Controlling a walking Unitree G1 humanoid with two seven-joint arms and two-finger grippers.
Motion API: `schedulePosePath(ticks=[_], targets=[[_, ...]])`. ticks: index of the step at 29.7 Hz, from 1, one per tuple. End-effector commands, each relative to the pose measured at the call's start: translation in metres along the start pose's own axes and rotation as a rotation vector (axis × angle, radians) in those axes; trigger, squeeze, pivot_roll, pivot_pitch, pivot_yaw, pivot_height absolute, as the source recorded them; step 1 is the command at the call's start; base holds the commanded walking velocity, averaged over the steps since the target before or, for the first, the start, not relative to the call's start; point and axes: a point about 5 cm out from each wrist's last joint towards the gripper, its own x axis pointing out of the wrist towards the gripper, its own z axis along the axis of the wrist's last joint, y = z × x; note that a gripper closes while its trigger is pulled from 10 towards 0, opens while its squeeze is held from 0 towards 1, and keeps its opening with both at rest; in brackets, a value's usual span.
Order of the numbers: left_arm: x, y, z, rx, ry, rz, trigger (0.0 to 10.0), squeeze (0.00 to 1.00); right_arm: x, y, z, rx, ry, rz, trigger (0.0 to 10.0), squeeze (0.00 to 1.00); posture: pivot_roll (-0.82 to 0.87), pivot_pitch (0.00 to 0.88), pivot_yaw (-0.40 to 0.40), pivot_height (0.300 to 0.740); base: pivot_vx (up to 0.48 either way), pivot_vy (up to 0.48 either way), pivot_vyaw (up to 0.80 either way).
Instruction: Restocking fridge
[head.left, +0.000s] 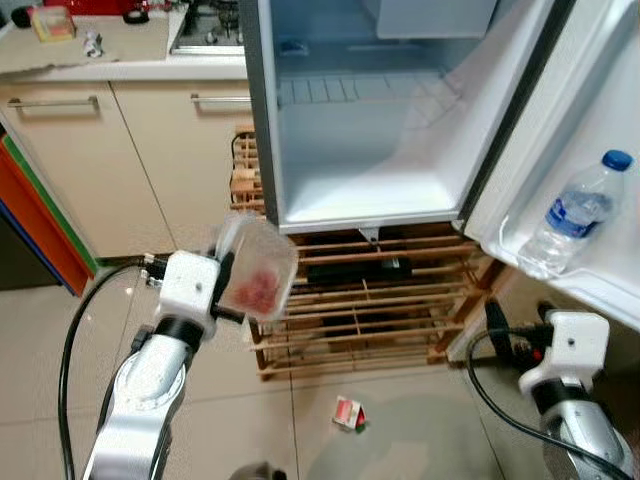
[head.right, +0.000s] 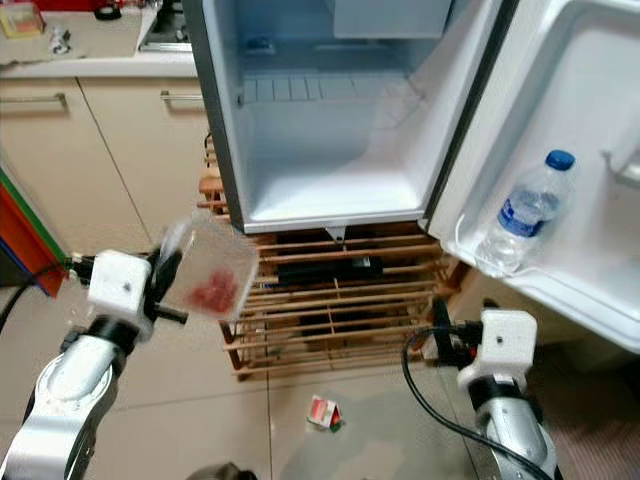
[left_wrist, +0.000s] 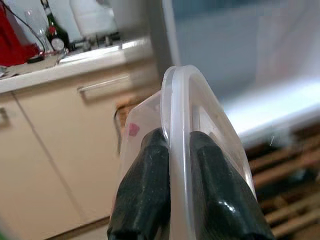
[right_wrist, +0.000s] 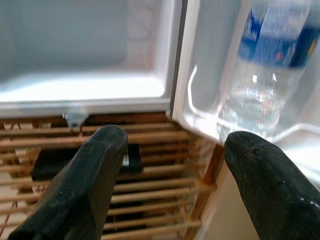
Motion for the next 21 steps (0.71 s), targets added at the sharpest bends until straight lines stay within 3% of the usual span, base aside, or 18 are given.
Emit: schedulePosePath(ticks=[1,3,9,16,21], targets=[[0.002,-0.005,0.009,-0.028,-0.033,-0.018,10.0,0.00,0.004,0.003,0.008,0.002,-0.027,0.020,10.0,0.02,0.08,0.000,-0.022,0.740,0.000,0.000,0.00],[0.005,-0.006,0.011,-0.039,-0.044,-0.013,10.0,0.00,0.005,0.003,0.010,-0.002,-0.035,0.025,10.0,0.02,0.08,0.000,-0.028,0.740,0.000,-0.195,0.00],[0.013,-0.017,0.021,-0.096,-0.084,0.012,10.0,0.00,0.017,0.007,0.020,-0.033,-0.066,0.057,10.0,0.04,0.07,0.000,-0.049,0.740,0.000,-0.448,0.70],[0.020,-0.016,0.022,-0.104,-0.077,0.033,10.0,0.00,0.025,0.013,0.027,-0.057,-0.081,0.088,10.0,0.05,0.06,0.000,-0.058,0.740,0.124,-0.406,0.66],[0.024,-0.013,0.022,-0.100,-0.082,0.050,10.0,0.00,0.028,0.018,0.026,-0.068,-0.072,0.108,10.0,0.02,0.06,0.000,-0.058,0.740,0.218,-0.123,0.00]])
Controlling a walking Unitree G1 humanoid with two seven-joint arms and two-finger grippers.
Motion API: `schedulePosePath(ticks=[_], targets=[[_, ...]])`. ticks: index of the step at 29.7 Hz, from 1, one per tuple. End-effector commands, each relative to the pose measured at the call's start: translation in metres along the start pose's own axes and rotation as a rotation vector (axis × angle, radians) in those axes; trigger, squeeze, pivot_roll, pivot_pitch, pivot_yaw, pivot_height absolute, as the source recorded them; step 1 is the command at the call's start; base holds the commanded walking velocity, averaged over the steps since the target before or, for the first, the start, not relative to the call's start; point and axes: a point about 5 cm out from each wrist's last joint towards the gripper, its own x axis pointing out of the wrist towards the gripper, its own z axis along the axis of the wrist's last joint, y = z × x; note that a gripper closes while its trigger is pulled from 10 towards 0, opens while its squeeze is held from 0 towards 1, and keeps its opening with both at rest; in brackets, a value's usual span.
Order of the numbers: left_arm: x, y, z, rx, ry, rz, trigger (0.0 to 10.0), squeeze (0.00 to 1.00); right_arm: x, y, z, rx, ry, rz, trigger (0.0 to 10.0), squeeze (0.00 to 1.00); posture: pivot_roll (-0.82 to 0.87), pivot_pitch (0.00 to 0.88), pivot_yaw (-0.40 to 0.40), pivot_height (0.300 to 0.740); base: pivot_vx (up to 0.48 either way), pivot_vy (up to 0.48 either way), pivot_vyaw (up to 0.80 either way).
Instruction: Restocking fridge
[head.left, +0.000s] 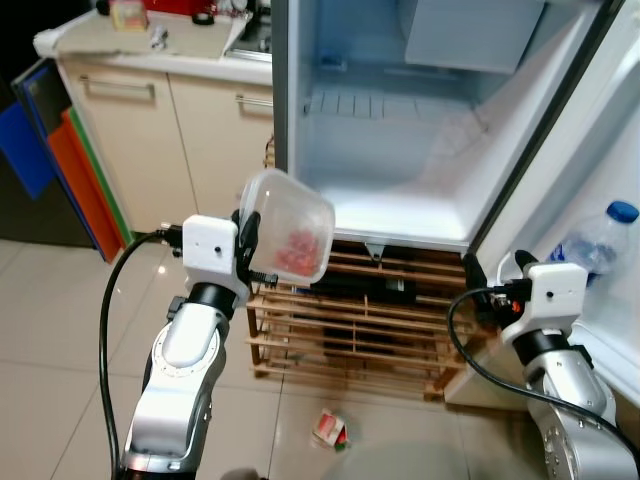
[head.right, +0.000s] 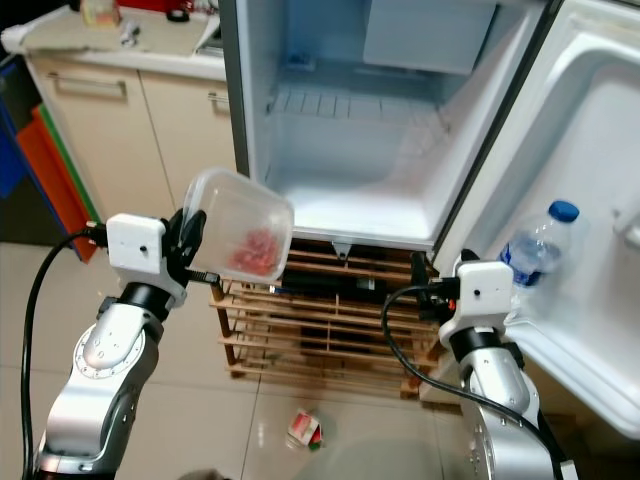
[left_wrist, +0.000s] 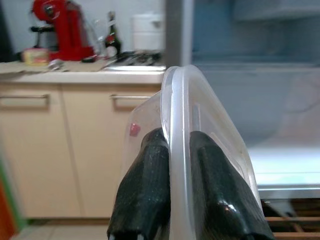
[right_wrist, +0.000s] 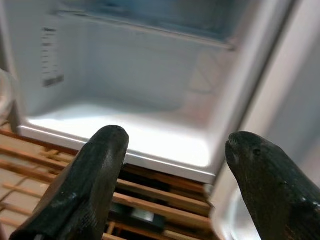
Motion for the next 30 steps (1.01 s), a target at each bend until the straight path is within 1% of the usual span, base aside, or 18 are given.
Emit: schedulePosePath(ticks=[1,4,7,12,13,14,15,16,17,19,20,21,22,24,26,28,29,30], targets=[[0.003,0.001,0.005,0.012,-0.024,0.017,10.0,0.00,0.001,-0.003,0.000,-0.010,0.009,-0.005,10.0,0.02,0.06,0.000,-0.058,0.740,0.000,0.000,0.00],[0.004,0.000,0.005,0.036,-0.019,0.020,10.0,0.00,0.001,-0.001,-0.001,-0.009,0.014,0.005,10.0,0.02,0.06,0.000,-0.058,0.740,0.000,0.000,0.00],[0.007,0.000,0.006,0.039,-0.021,0.023,10.0,0.00,0.002,0.000,-0.001,-0.007,0.014,0.012,10.0,0.02,0.06,0.000,-0.058,0.740,0.000,0.000,0.00],[0.022,-0.008,0.023,-0.027,-0.076,-0.002,10.0,0.00,0.004,0.004,0.002,-0.007,0.004,0.027,10.0,0.02,0.06,0.000,-0.062,0.740,0.000,0.000,0.00],[0.027,-0.010,0.029,-0.052,-0.090,-0.004,10.0,0.00,0.005,0.004,0.002,-0.006,0.002,0.029,10.0,0.02,0.06,0.000,-0.062,0.740,0.000,0.000,0.00],[0.027,-0.010,0.029,-0.052,-0.090,-0.004,10.0,0.00,0.005,0.004,0.002,-0.006,0.002,0.029,10.0,0.02,0.06,0.000,-0.062,0.740,0.000,0.000,0.00],[0.029,-0.010,0.031,-0.077,-0.094,-0.003,10.0,0.00,0.005,0.005,0.002,-0.005,0.001,0.032,10.0,0.02,0.06,0.000,-0.063,0.740,0.000,0.000,0.00],[0.035,-0.012,0.034,-0.122,-0.088,-0.001,10.0,0.00,0.006,0.006,0.003,0.000,-0.002,0.039,10.0,0.02,0.06,0.000,-0.064,0.740,0.000,0.000,0.00],[0.035,-0.012,0.034,-0.122,-0.088,-0.001,10.0,0.00,0.006,0.006,0.003,0.000,-0.002,0.039,10.0,0.02,0.06,0.000,-0.064,0.740,0.000,0.000,0.00],[0.043,-0.015,0.033,-0.176,-0.064,-0.007,10.0,0.00,0.007,0.010,0.004,0.021,-0.010,0.074,10.0,0.02,0.06,0.000,-0.065,0.740,0.000,0.000,0.00],[0.043,-0.015,0.033,-0.176,-0.064,-0.007,10.0,0.00,0.007,0.010,0.004,0.021,-0.010,0.074,10.0,0.02,0.06,0.000,-0.065,0.740,0.000,0.000,0.00],[0.047,-0.016,0.033,-0.189,-0.055,-0.008,10.0,0.00,0.007,0.012,0.005,0.020,-0.010,0.097,10.0,0.02,0.06,0.000,-0.066,0.740,0.000,0.000,0.00],[0.052,-0.017,0.034,-0.197,-0.053,-0.010,10.0,0.00,0.005,0.013,0.003,0.017,0.002,0.111,10.0,0.02,0.06,0.000,-0.069,0.740,0.000,0.000,0.00],[0.063,-0.023,0.038,-0.181,-0.062,-0.034,10.0,0.00,-0.001,0.008,-0.006,0.002,0.039,0.108,10.0,0.02,0.05,0.002,-0.072,0.740,0.000,0.000,0.00],[0.077,-0.026,0.045,-0.194,-0.078,-0.056,10.0,0.00,-0.010,0.000,-0.024,-0.027,0.091,0.090,10.0,0.02,0.05,0.006,-0.073,0.740,0.000,0.000,0.00],[0.090,-0.027,0.056,-0.204,-0.112,-0.062,10.0,0.00,-0.020,-0.006,-0.039,-0.031,0.121,0.071,10.0,0.02,0.04,0.009,-0.063,0.740,0.000,0.000,0.00],[0.090,-0.027,0.056,-0.204,-0.112,-0.062,10.0,0.00,-0.020,-0.006,-0.039,-0.031,0.121,0.071,10.0,0.02,0.04,0.009,-0.063,0.740,0.000,0.000,0.00],[0.093,-0.027,0.059,-0.209,-0.121,-0.064,10.0,0.00,-0.023,-0.008,-0.042,-0.033,0.124,0.067,10.0,0.02,0.04,0.009,-0.062,0.740,0.000,0.000,0.00]])
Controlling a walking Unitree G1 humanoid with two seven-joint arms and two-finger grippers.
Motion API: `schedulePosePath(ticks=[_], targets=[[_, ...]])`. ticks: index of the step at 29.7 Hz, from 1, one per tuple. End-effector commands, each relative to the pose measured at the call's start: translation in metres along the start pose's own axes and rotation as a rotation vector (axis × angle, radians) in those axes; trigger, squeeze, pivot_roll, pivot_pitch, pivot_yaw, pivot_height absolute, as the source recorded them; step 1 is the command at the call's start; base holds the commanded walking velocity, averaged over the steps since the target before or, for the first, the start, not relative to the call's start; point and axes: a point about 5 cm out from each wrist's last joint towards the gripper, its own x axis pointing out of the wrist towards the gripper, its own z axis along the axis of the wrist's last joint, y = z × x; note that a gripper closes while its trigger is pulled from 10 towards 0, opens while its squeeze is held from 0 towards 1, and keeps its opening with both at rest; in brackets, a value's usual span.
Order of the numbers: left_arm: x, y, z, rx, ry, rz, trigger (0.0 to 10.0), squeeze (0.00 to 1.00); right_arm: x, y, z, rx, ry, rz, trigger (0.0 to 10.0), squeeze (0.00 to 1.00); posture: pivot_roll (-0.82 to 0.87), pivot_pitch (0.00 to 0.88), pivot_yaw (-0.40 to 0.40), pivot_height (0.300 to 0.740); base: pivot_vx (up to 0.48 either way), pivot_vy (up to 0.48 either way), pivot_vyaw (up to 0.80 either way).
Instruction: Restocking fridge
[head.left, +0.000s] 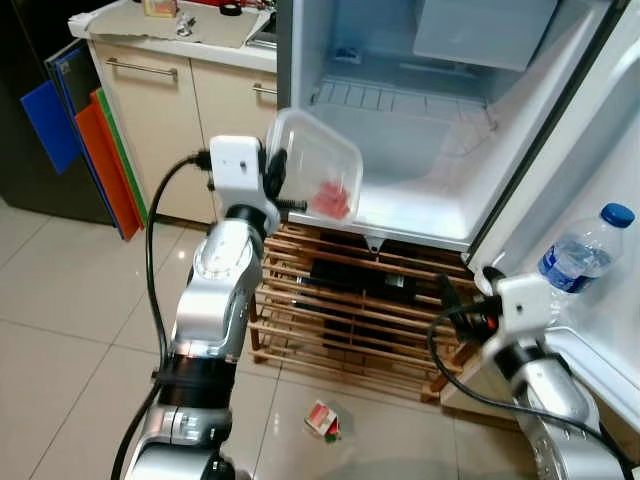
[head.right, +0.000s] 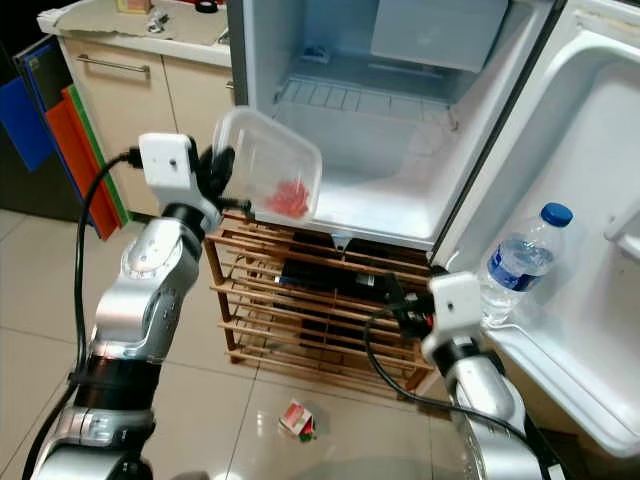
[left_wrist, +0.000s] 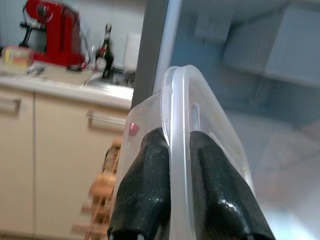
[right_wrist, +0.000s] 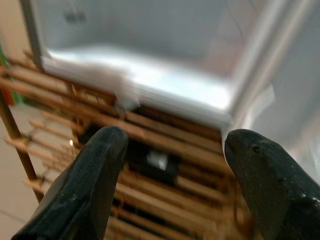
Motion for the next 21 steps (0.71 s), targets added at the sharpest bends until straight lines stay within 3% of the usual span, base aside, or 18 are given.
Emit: schedulePosePath(ticks=[1,2,3,4,5,8,10,13,21], targets=[[0.009,-0.006,0.007,-0.028,-0.029,-0.024,10.0,0.00,-0.005,-0.009,-0.004,-0.027,-0.007,-0.023,10.0,0.02,0.03,0.013,-0.055,0.740,0.000,0.000,0.00],[0.017,-0.007,0.012,-0.053,-0.037,-0.031,10.0,0.00,-0.012,-0.012,-0.018,-0.039,0.032,-0.037,10.0,0.02,0.02,0.016,-0.051,0.740,0.000,0.000,0.00],[0.017,-0.007,0.012,-0.053,-0.037,-0.031,10.0,0.00,-0.012,-0.012,-0.018,-0.039,0.032,-0.037,10.0,0.02,0.02,0.016,-0.051,0.740,0.000,0.000,0.00],[0.030,-0.008,0.019,-0.108,-0.046,-0.036,10.0,0.00,-0.020,-0.018,-0.044,-0.044,0.102,-0.070,10.0,0.02,0.01,0.022,-0.046,0.740,0.000,0.000,0.00],[0.030,-0.008,0.019,-0.108,-0.046,-0.036,10.0,0.00,-0.020,-0.018,-0.044,-0.044,0.102,-0.070,10.0,0.02,0.01,0.022,-0.046,0.740,0.000,0.000,0.00],[0.045,-0.009,0.010,-0.293,0.022,-0.028,10.0,0.00,-0.020,-0.018,-0.056,-0.018,0.120,-0.090,10.0,0.02,-0.01,0.030,-0.043,0.740,0.000,0.000,0.00],[0.047,-0.009,0.007,-0.335,0.041,-0.017,10.0,0.00,-0.018,-0.017,-0.055,-0.007,0.111,-0.090,10.0,0.02,-0.01,0.031,-0.043,0.740,0.000,0.000,0.00],[0.058,-0.016,-0.003,-0.535,0.109,-0.012,10.0,0.00,-0.006,-0.012,-0.035,0.021,0.032,-0.045,10.0,0.02,-0.03,0.041,-0.049,0.740,0.000,0.000,0.00],[0.069,-0.037,-0.009,-0.713,0.179,-0.038,10.0,0.00,-0.011,-0.006,-0.009,0.006,-0.081,-0.013,10.0,0.02,-0.09,0.061,-0.046,0.740,0.000,0.000,0.00]])
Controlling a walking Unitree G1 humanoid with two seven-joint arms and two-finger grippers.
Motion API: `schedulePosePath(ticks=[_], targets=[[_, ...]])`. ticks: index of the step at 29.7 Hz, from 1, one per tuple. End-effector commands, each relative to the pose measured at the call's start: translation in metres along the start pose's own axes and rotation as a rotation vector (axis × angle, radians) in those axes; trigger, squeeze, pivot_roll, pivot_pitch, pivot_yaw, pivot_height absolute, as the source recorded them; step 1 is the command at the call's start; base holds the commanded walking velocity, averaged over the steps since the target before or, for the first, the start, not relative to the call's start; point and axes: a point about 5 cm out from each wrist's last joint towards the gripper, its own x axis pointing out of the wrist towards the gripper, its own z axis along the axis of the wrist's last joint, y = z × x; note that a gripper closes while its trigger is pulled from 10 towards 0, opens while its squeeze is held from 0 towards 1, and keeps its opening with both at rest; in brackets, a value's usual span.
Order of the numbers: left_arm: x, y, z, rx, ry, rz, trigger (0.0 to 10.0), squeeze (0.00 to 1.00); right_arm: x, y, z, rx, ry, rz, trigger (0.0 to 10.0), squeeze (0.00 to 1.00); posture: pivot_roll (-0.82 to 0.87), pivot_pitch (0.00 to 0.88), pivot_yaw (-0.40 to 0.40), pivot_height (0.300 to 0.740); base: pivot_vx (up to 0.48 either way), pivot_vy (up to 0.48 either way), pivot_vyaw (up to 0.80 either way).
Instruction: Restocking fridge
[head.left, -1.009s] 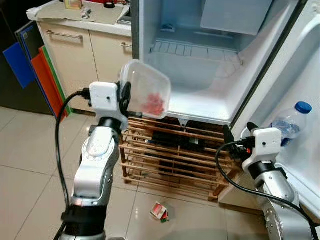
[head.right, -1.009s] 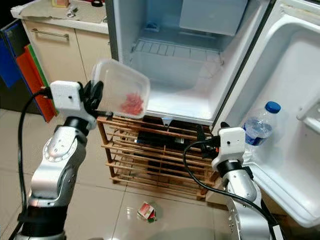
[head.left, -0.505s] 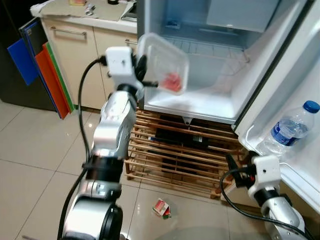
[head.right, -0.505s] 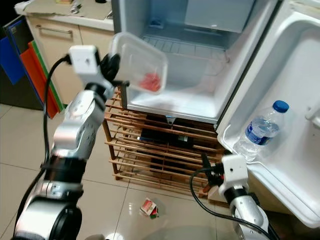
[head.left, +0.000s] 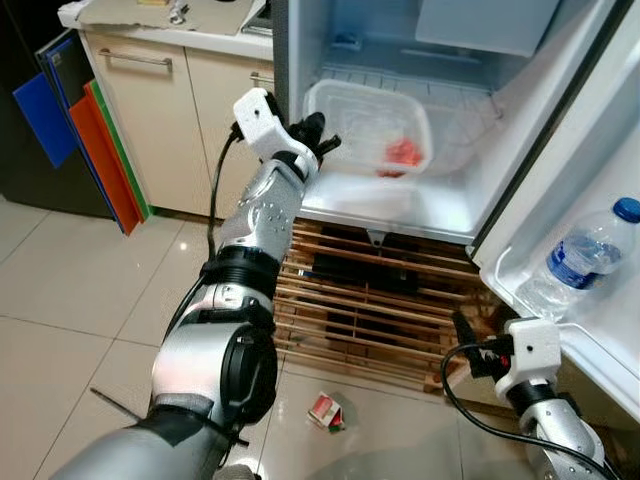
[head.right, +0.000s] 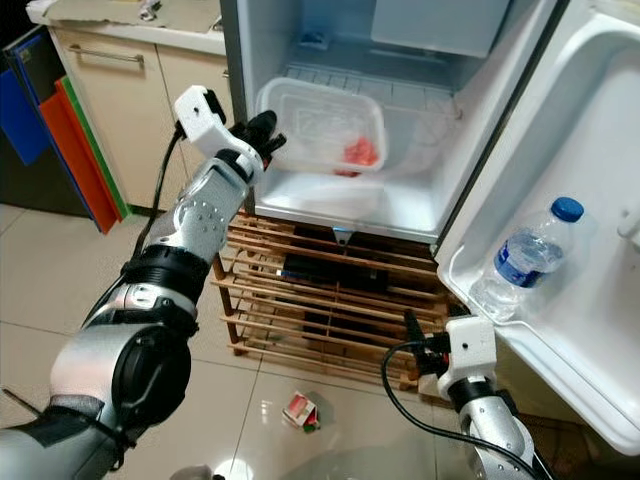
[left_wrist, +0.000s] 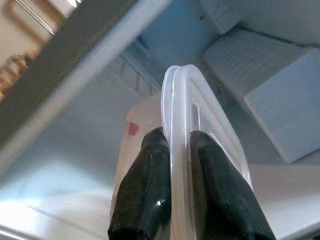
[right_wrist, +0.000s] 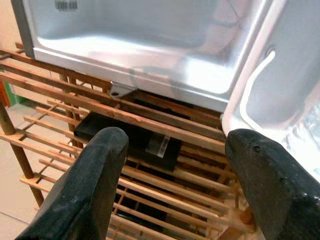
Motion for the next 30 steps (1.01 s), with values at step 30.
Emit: schedulePosePath(ticks=[30], targets=[[0.004,0.012,0.004,0.156,-0.006,0.094,10.0,0.00,-0.019,0.018,0.044,0.018,-0.036,0.028,10.0,0.02,-0.11,0.116,-0.037,0.740,0.200,0.151,0.00]])
